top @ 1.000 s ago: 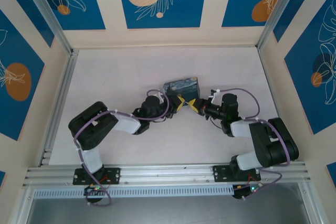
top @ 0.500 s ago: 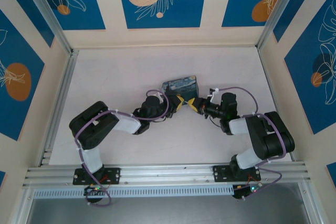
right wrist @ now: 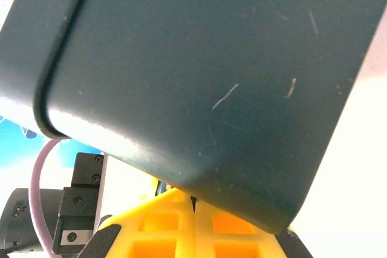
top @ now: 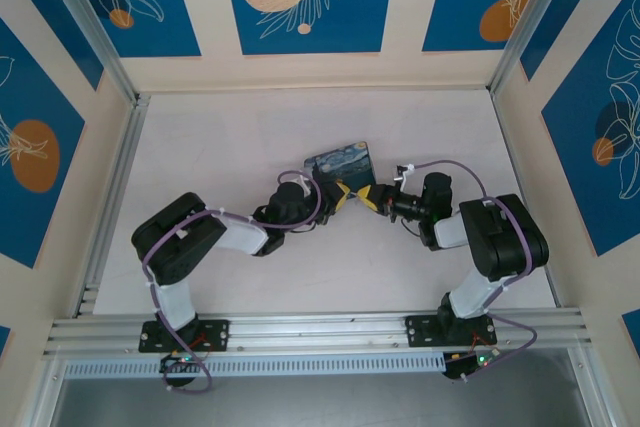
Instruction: Unlock the padlock with the key
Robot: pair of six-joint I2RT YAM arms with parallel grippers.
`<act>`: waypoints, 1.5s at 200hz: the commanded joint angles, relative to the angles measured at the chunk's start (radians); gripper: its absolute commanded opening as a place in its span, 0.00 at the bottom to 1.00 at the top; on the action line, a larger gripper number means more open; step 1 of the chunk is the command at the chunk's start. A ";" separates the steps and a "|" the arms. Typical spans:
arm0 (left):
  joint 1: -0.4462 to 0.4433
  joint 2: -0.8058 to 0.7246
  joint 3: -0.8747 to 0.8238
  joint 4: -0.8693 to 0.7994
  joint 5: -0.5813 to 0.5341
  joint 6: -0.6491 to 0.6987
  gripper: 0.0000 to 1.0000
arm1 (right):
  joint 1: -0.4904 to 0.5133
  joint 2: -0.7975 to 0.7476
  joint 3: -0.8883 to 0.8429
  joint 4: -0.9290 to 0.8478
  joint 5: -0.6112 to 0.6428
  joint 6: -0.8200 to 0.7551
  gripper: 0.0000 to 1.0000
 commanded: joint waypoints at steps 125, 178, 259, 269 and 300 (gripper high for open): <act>-0.051 -0.054 0.050 0.109 0.151 0.022 0.00 | 0.087 0.000 0.016 0.010 0.035 0.085 0.00; -0.061 -0.030 0.071 0.116 0.149 0.020 0.00 | 0.157 0.009 0.037 0.012 0.083 0.135 0.00; -0.070 -0.028 0.074 0.165 0.169 0.004 0.00 | 0.137 0.111 0.052 0.168 0.057 0.187 0.00; -0.072 -0.025 0.072 0.171 0.163 0.000 0.00 | 0.145 0.125 0.052 0.205 0.066 0.212 0.00; -0.078 -0.008 0.067 0.156 0.152 0.004 0.00 | 0.199 0.127 0.086 0.201 0.087 0.232 0.00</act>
